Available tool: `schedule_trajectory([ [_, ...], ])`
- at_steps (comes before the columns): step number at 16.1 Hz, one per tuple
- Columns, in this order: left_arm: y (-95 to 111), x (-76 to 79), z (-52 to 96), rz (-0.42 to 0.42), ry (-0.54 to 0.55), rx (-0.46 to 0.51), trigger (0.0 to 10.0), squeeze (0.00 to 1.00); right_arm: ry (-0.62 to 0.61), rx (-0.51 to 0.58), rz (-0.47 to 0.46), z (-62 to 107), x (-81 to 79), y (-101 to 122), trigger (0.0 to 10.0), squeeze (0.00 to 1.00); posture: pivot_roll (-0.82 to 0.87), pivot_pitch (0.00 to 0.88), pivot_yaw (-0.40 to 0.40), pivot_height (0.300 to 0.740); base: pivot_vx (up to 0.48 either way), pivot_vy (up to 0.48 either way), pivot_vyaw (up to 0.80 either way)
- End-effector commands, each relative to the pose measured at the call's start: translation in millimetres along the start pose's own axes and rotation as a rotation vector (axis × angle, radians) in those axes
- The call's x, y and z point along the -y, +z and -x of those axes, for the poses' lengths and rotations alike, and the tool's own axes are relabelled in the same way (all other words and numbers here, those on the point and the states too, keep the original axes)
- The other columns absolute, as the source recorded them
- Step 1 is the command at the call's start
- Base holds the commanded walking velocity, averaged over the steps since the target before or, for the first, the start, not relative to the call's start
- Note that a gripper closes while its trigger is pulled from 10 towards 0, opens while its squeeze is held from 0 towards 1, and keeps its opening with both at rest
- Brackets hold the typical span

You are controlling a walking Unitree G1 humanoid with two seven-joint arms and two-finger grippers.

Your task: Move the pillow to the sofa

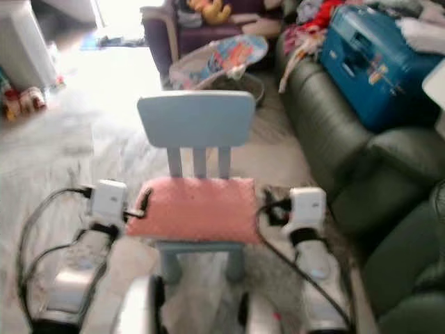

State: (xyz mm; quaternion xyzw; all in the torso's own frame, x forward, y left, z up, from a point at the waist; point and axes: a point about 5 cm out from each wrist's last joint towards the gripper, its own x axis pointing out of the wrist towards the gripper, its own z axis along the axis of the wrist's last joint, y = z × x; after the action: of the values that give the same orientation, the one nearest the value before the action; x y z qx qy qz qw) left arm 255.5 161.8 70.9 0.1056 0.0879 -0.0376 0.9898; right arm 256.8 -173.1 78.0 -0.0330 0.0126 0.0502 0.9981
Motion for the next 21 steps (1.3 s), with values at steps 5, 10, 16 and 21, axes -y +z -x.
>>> schedule_trajectory([
  [5, 3.7, 2.8, -2.9, 0.001, -0.005, 0.005, 10.0, 0.0, 0.006, 0.005, 0.016, 2.9, 4.5, 0.7, 10.0, 0.0, -0.02, 0.0, 0.006, 0.61, 0.295, 0.0, 0.0],
  [10, 3.0, 3.5, -3.4, 0.005, -0.005, 0.001, 10.0, 0.0, 0.011, 0.007, 0.017, 2.6, 4.5, 0.6, 10.0, 0.0, -0.03, 0.0, 0.006, 0.61, 0.295, 0.0, 0.0],
  [16, 2.2, 3.1, -2.4, 0.006, -0.007, -0.004, 10.0, 0.0, 0.023, 0.005, 0.015, 3.6, 1.7, -0.6, 10.0, 0.0, -0.02, 0.0, 0.006, 0.61, 0.276, 0.0, 0.51],
  [21, 3.0, 4.6, 0.0, 0.007, -0.008, 0.003, 10.0, 0.0, 0.007, 0.004, 0.003, 4.9, 4.2, -0.9, 10.0, 0.0, -0.02, 0.0, 0.004, 0.61, 0.0, 0.0, 0.08],
])
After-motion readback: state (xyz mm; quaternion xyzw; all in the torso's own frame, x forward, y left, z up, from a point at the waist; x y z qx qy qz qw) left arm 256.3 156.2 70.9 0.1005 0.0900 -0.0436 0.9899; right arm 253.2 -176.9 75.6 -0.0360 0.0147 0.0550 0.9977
